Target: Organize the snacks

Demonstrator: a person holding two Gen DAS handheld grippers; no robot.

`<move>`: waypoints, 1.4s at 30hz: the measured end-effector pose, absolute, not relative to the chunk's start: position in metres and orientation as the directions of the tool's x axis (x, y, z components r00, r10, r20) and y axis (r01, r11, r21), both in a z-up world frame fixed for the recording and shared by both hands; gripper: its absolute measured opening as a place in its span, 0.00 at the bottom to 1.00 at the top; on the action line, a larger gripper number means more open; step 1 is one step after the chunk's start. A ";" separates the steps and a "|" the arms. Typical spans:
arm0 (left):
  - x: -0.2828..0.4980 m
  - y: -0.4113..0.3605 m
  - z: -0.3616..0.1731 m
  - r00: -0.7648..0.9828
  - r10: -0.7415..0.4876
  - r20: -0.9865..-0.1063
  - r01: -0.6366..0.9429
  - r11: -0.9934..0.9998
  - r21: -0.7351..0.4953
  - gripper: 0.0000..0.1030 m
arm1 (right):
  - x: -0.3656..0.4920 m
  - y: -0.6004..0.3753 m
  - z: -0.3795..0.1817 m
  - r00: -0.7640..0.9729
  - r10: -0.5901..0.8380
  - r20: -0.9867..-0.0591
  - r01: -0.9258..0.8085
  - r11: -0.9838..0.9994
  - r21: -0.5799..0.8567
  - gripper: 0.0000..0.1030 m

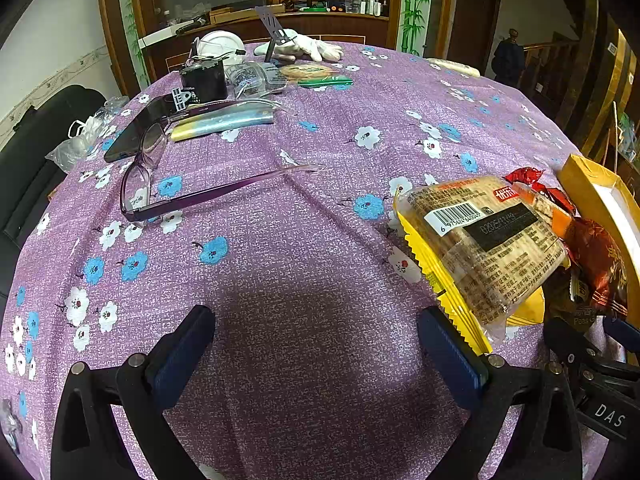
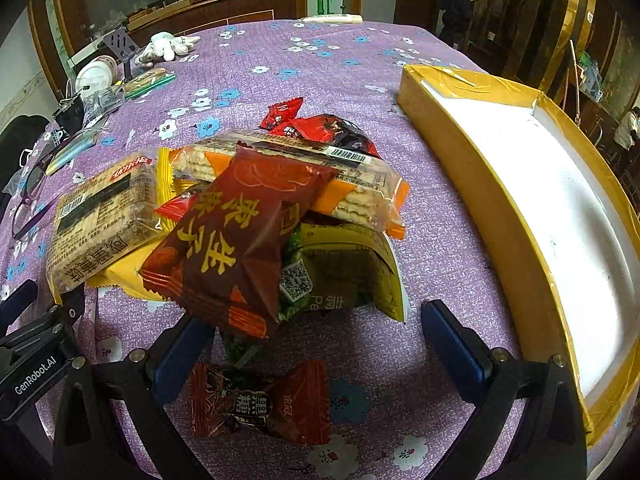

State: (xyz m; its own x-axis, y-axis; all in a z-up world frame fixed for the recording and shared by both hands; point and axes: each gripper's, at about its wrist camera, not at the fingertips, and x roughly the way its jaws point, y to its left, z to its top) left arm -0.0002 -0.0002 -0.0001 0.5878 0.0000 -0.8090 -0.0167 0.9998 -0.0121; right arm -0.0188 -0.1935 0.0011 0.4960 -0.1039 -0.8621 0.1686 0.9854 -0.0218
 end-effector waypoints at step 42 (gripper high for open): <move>-0.011 0.001 0.005 0.558 -0.057 -0.828 0.066 0.998 -0.024 0.98 | -0.059 -0.229 0.062 0.300 0.442 -0.845 -0.327 0.880 0.344 1.00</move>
